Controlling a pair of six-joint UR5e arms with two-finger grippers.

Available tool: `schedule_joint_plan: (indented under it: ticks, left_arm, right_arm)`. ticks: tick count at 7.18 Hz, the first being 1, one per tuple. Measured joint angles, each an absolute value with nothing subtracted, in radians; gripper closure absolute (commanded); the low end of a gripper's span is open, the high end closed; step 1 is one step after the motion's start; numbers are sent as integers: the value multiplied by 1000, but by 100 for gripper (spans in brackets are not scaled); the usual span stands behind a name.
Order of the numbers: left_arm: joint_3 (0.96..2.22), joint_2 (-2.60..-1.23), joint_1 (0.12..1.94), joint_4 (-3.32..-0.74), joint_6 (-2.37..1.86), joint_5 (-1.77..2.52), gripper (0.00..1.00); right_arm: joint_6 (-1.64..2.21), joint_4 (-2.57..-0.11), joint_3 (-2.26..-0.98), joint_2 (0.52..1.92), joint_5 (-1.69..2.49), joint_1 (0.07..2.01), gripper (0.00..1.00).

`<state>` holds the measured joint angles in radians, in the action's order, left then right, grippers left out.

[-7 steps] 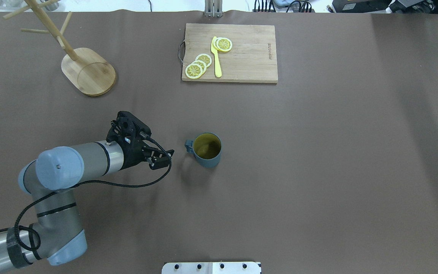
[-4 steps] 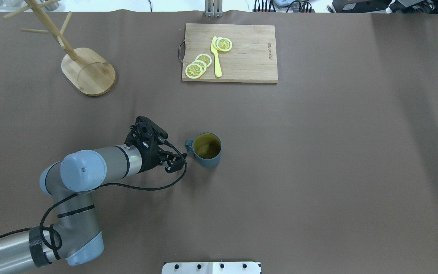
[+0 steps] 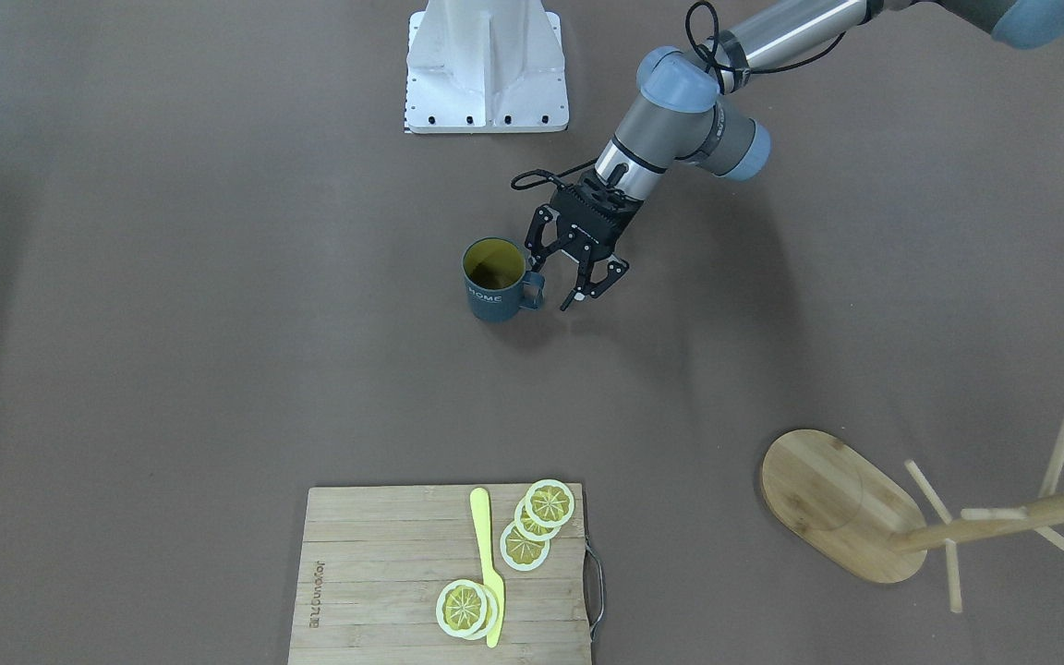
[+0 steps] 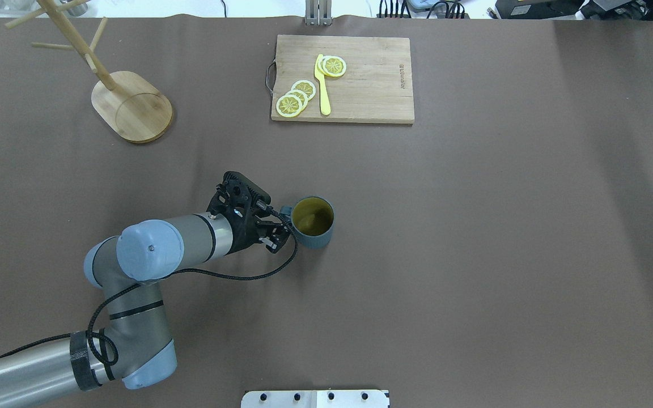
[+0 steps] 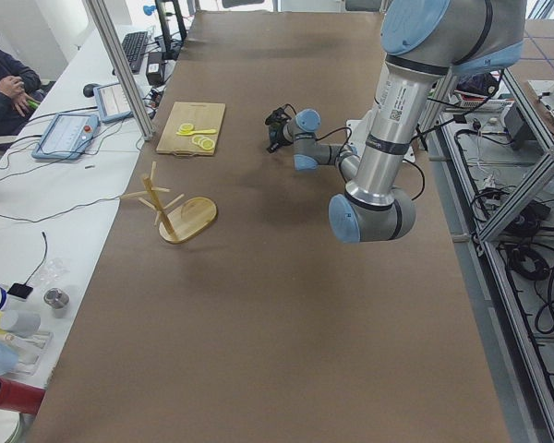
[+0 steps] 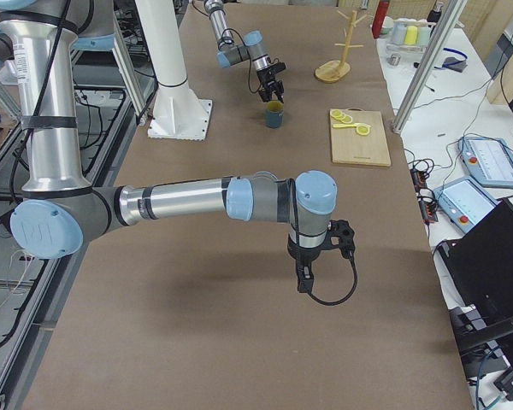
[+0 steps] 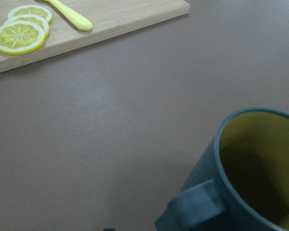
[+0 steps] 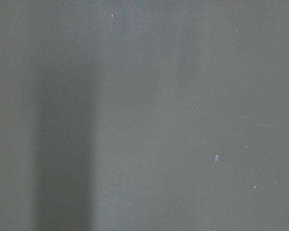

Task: Hang cup on storage rack
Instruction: 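Close the left gripper on the blue mug's handle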

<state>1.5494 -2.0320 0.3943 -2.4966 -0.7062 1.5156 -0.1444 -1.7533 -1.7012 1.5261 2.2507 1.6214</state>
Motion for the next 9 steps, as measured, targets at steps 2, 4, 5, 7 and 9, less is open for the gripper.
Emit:
schedule_joint_plan:
  ticks: [2, 4, 5, 7, 9]
  left_arm:
    - [1547, -2034, 394, -2499, -704, 1517, 55]
    - [1545, -2034, 394, -2500, -704, 1517, 58]
    - [1545, -2035, 394, -2500, -705, 1517, 59]
    - [1545, -2041, 394, -2500, -706, 1516, 60]
    - [1538, -2048, 394, -2500, -706, 1516, 69]
  right_arm:
    - [-139, -1753, -1701, 1524, 2252, 1621, 0]
    - [-133, -1753, -1701, 1521, 2252, 1621, 0]
    - [-132, -1753, -1701, 1520, 2252, 1621, 0]
    - [-132, -1753, -1700, 1517, 2252, 1621, 0]
    - [-132, -1753, -1700, 1515, 2251, 1621, 0]
